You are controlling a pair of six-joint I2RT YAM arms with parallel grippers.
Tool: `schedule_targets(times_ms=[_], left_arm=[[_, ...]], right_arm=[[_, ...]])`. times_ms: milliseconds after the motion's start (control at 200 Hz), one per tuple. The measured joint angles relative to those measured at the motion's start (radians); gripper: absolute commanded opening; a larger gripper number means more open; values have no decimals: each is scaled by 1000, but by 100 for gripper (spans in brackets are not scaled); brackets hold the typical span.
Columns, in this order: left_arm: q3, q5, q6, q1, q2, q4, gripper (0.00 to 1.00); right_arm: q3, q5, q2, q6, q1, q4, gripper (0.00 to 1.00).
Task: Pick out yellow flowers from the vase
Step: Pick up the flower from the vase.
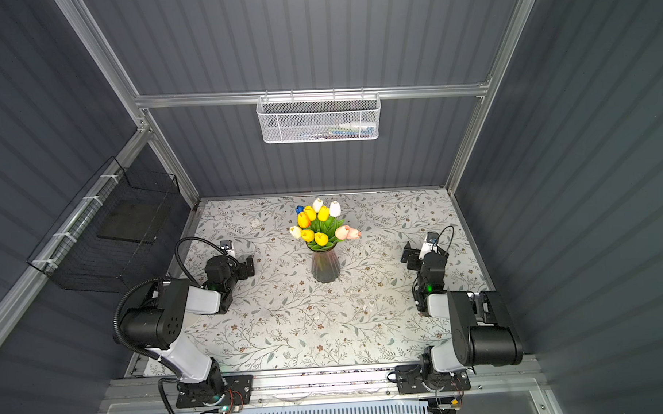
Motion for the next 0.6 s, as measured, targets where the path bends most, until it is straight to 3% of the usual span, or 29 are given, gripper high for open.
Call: schedule_targets(times_ms=[600], left_arm=[[1,-13,0,0,-2,7,100]], right_arm=[[-5,3,-12,3,0,0,99]])
